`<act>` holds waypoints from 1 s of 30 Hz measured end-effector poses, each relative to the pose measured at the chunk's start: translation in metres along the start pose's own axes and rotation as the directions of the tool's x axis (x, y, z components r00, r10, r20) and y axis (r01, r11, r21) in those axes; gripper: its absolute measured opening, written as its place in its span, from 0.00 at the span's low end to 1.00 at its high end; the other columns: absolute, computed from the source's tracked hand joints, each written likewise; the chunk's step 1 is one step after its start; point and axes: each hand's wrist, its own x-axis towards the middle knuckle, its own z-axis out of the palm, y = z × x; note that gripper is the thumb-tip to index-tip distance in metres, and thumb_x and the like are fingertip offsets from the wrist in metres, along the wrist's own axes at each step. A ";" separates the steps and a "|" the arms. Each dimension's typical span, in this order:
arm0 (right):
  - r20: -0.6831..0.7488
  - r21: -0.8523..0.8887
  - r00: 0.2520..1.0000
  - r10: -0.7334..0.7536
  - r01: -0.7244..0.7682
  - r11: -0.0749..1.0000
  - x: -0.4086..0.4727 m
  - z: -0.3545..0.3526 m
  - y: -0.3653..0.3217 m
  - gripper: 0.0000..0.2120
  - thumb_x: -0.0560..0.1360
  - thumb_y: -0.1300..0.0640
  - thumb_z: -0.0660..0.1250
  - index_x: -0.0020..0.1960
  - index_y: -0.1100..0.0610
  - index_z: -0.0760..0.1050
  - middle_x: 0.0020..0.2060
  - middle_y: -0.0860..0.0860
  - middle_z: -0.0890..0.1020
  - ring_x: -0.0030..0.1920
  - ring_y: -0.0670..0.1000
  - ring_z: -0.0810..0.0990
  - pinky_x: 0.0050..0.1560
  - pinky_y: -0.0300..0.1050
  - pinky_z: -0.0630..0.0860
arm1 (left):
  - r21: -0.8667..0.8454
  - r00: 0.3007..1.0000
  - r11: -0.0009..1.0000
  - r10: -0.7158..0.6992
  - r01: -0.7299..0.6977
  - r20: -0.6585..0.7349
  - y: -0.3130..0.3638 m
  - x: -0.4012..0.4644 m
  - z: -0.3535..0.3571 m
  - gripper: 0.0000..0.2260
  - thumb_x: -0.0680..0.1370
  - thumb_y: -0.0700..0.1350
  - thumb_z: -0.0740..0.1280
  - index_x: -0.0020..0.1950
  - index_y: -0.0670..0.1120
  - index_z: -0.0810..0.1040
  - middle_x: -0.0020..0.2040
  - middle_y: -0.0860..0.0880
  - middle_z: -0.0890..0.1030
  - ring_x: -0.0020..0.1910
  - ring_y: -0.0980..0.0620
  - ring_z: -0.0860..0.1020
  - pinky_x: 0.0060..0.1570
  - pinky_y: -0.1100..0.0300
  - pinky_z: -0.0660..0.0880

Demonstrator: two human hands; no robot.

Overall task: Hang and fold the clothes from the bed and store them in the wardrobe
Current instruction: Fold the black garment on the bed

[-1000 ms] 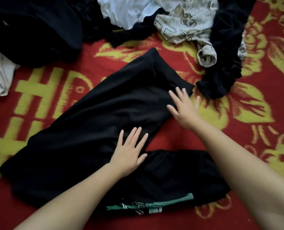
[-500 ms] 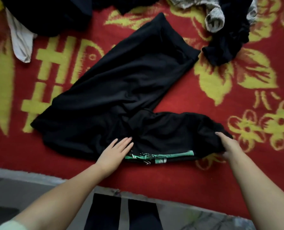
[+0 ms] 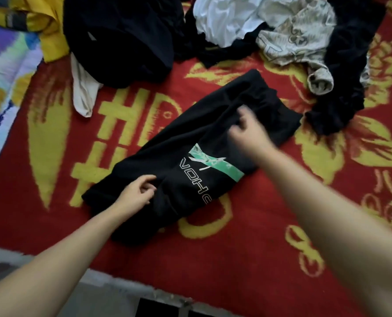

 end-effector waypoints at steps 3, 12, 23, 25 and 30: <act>0.458 -0.453 0.876 -0.151 0.376 0.808 -0.090 0.097 0.025 0.44 0.72 0.55 0.66 0.79 0.53 0.43 0.77 0.60 0.47 0.78 0.57 0.45 0.75 0.58 0.45 | 0.439 0.961 0.892 0.205 -0.105 -0.186 -0.021 0.017 -0.035 0.23 0.78 0.38 0.60 0.73 0.47 0.65 0.64 0.47 0.71 0.61 0.48 0.71 0.52 0.57 0.71; 0.539 -0.744 0.842 0.020 0.464 0.481 -0.157 0.223 0.047 0.37 0.80 0.57 0.56 0.76 0.43 0.35 0.73 0.65 0.33 0.72 0.70 0.30 0.60 0.77 0.31 | 0.472 0.998 0.879 -0.064 0.065 -0.018 -0.050 0.055 -0.071 0.27 0.77 0.46 0.68 0.73 0.47 0.61 0.63 0.44 0.76 0.58 0.43 0.77 0.56 0.51 0.74; 0.775 -0.217 0.631 -0.033 0.315 0.924 -0.222 0.126 0.044 0.39 0.68 0.70 0.55 0.74 0.42 0.63 0.75 0.49 0.63 0.76 0.49 0.58 0.75 0.48 0.53 | 0.308 0.548 0.903 -0.428 0.301 0.719 -0.004 -0.013 -0.113 0.09 0.74 0.48 0.72 0.44 0.42 0.84 0.50 0.44 0.85 0.51 0.46 0.83 0.49 0.55 0.80; 0.626 0.024 0.780 -0.025 0.012 1.000 -0.224 0.102 0.039 0.42 0.63 0.72 0.54 0.71 0.42 0.67 0.70 0.45 0.71 0.71 0.42 0.66 0.72 0.35 0.58 | 0.039 0.571 0.856 -0.377 0.515 0.730 0.015 -0.016 -0.103 0.08 0.71 0.45 0.71 0.42 0.40 0.85 0.46 0.42 0.85 0.44 0.47 0.84 0.37 0.59 0.80; 0.038 0.249 0.935 0.352 -0.350 0.903 -0.161 0.065 0.056 0.27 0.76 0.71 0.61 0.73 0.57 0.64 0.64 0.55 0.75 0.63 0.51 0.74 0.64 0.41 0.68 | -0.665 0.825 0.491 -0.278 0.563 0.492 0.066 0.024 -0.053 0.10 0.81 0.46 0.59 0.48 0.43 0.78 0.38 0.44 0.84 0.34 0.50 0.84 0.33 0.58 0.81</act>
